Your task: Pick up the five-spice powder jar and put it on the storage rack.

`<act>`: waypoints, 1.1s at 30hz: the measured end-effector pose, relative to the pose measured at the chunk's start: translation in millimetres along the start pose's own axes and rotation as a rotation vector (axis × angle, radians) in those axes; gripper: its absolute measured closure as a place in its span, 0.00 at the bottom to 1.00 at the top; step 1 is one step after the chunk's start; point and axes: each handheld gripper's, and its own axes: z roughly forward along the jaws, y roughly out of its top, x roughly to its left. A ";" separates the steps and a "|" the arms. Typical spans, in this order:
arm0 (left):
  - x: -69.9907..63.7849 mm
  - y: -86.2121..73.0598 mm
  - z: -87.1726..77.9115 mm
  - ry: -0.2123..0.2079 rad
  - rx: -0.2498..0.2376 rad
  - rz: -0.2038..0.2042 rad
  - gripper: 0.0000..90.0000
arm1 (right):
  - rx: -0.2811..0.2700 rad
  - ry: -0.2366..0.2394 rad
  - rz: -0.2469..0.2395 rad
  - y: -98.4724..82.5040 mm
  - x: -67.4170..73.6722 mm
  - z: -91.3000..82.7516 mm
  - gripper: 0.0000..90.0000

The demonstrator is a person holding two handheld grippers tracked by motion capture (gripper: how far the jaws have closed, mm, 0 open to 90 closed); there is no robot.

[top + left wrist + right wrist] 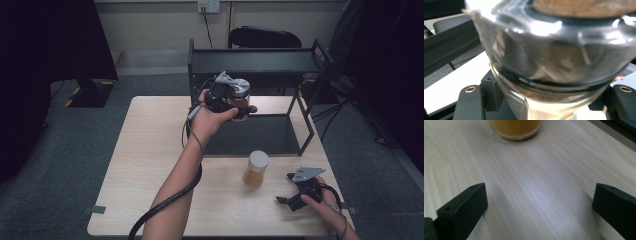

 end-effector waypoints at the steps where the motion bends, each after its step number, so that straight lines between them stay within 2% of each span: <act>1: 0.4 3.4 -1.1 0.000 0.004 0.004 0.35 | 0.000 0.000 0.000 0.0 0.0 0.0 0.00; 9: 1.8 23.5 -11.6 0.007 -0.004 0.011 0.35 | 0.000 0.000 -0.001 0.0 -0.1 0.0 0.00; 18: 4.1 41.4 -21.3 0.008 -0.016 0.003 0.35 | 0.000 0.000 -0.002 0.0 -0.1 0.0 0.00; 33: 10.4 65.8 -21.3 0.006 -0.017 -0.004 0.35 | 0.000 0.000 -0.002 0.0 -0.2 -0.1 0.00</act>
